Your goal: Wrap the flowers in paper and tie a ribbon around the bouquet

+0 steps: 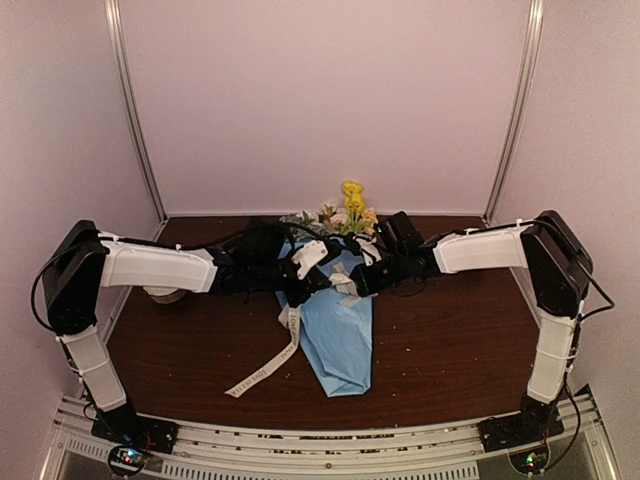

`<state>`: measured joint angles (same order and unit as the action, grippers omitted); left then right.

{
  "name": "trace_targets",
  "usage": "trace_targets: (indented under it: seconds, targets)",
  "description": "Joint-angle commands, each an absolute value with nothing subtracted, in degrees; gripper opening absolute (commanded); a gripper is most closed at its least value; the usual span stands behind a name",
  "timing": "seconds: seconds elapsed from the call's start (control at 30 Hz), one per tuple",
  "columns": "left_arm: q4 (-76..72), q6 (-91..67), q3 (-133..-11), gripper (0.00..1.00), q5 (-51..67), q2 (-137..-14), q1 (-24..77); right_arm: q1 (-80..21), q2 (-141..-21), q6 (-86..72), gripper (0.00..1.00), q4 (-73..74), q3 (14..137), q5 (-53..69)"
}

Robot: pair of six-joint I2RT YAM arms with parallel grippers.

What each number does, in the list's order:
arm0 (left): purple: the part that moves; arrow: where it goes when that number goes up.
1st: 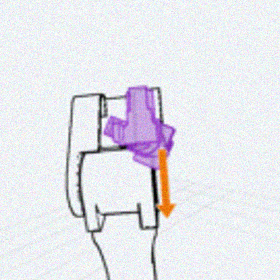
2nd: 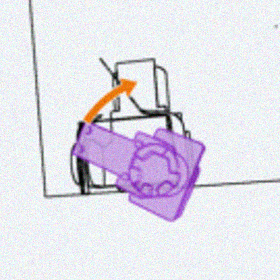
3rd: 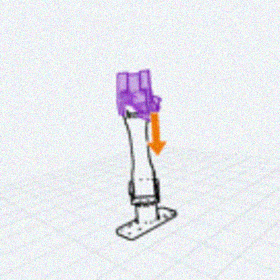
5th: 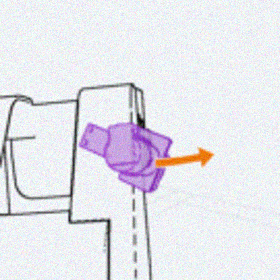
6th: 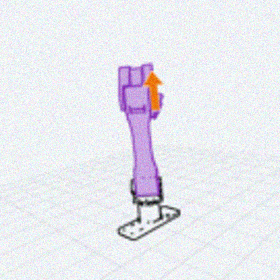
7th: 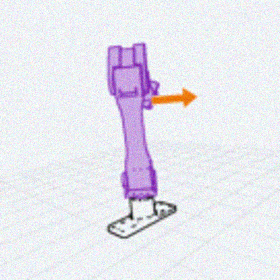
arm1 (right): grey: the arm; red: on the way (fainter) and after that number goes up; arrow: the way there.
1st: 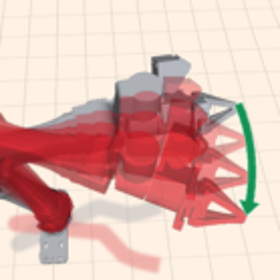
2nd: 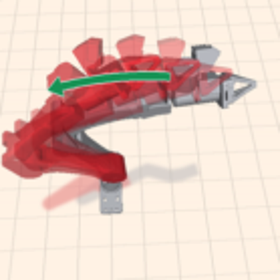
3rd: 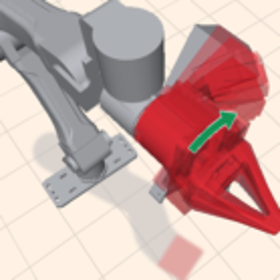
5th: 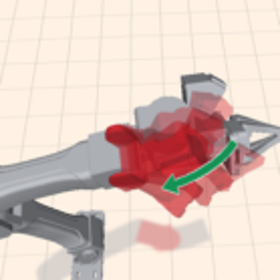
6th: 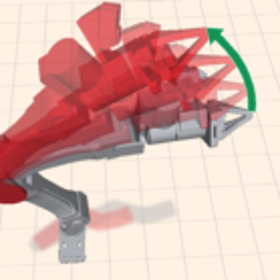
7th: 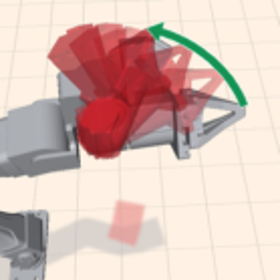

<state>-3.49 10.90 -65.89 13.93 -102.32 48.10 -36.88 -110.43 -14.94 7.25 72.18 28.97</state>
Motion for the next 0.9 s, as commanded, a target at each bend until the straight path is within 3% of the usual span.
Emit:
trace_targets:
  seconds: [0.0,0.27,0.53,0.87]
  targets:
    - [-8.5,8.5,-65.8,0.0,16.3,-101.0,47.2,-37.2,-106.8,-7.0,0.09,17.3,70.7,34.1]
    - [-7.4,8.3,-66.1,0.0,15.9,-101.9,47.2,-36.9,-100.1,-3.9,0.3,24.8,71.3,26.6]
    - [-6.5,8.2,-66.9,0.0,15.5,-102.5,47.2,-33.8,-99.3,-8.0,0.37,30.1,75.1,16.5]
    - [-6.8,7.8,-66.9,0.0,14.7,-103.2,47.2,-40.1,-84.6,-24.9,0.38,2.6,50.4,14.7]
